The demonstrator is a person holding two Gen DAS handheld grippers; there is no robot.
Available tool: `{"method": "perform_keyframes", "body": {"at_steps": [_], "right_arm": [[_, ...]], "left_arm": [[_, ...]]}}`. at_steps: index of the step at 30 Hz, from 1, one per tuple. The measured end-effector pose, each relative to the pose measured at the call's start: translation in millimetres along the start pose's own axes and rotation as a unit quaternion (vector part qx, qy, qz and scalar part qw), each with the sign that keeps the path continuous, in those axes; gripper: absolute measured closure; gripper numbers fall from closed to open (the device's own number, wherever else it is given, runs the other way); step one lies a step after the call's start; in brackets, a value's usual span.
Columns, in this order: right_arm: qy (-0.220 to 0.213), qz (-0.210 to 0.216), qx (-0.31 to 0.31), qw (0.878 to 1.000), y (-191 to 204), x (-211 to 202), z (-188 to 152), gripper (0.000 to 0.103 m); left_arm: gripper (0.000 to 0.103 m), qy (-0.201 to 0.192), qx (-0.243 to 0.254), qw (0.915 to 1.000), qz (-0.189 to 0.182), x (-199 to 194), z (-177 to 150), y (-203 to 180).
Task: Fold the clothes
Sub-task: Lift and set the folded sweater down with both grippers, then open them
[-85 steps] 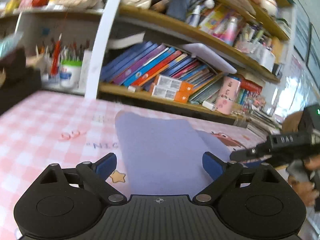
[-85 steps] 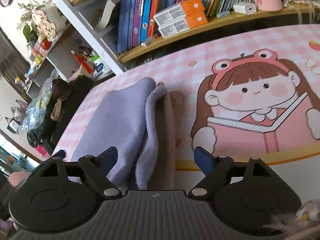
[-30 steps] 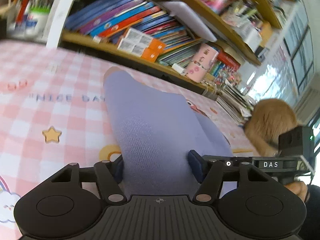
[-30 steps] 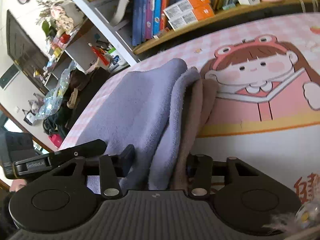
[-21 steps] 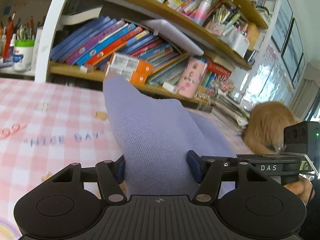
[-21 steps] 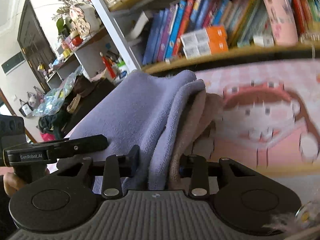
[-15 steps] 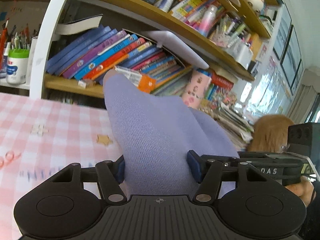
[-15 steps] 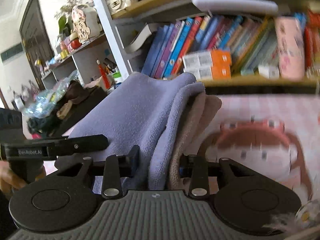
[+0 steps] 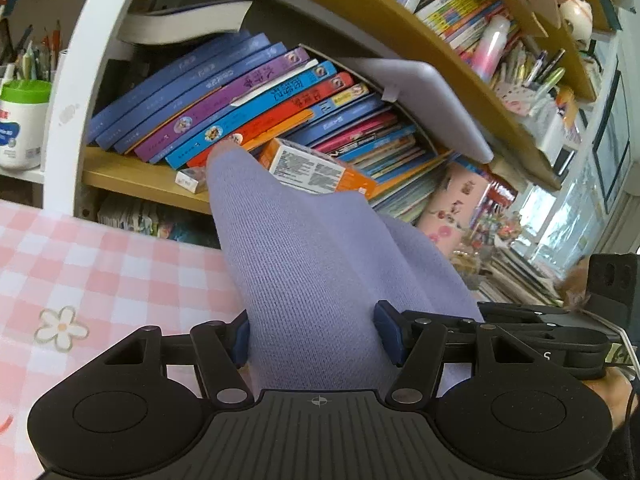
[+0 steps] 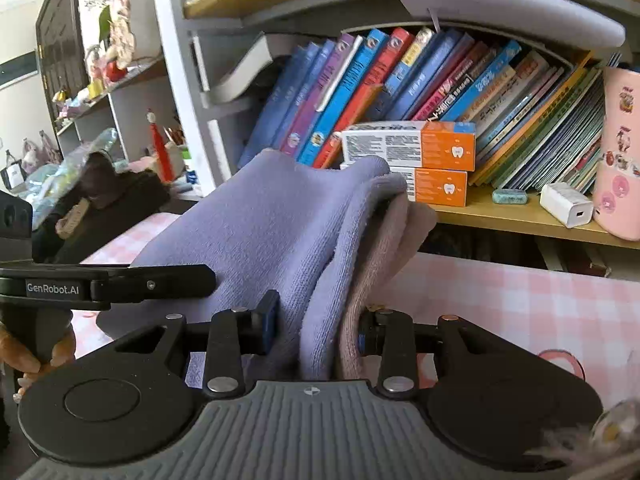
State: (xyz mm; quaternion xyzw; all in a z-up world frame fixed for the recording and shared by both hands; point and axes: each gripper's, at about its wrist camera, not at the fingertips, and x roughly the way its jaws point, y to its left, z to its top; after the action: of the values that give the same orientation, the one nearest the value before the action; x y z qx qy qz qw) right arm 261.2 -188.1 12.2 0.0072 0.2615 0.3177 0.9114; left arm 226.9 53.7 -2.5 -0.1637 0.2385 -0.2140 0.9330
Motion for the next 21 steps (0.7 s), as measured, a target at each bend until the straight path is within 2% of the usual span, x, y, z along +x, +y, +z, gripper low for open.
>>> {"method": "perform_keyframes", "body": {"at_steps": [5, 10, 14, 17, 18, 19, 21], "right_arm": [[-0.005, 0.001, -0.001, 1.0, -17, 16, -3, 0.07], [0.005, -0.004, 0.017, 1.0, -25, 32, -9, 0.069], [0.009, 0.005, 0.059, 0.998, -35, 35, -9, 0.065], [0.003, -0.021, 0.064, 0.998, -32, 31, -11, 0.041], [-0.003, -0.037, 0.059, 0.998, -29, 28, -12, 0.025], [-0.008, -0.054, 0.054, 0.997, -26, 24, -13, 0.018], [-0.021, -0.067, 0.05, 0.996, -14, 9, -20, 0.017]], "left_arm": [[0.041, 0.011, -0.001, 0.9999, -0.004, 21, 3, 10], [0.038, 0.026, -0.004, 0.9995, 0.015, 35, -1, 16], [0.031, 0.034, -0.023, 0.999, 0.02, 36, -1, 24], [0.018, 0.018, -0.013, 0.9985, 0.049, 29, 0, 21], [0.018, 0.006, -0.003, 0.9977, 0.067, 23, 0, 17], [0.018, -0.011, 0.005, 0.9962, 0.086, 14, 0, 13], [0.014, -0.054, 0.018, 0.9936, 0.098, -10, -4, 4]]}}
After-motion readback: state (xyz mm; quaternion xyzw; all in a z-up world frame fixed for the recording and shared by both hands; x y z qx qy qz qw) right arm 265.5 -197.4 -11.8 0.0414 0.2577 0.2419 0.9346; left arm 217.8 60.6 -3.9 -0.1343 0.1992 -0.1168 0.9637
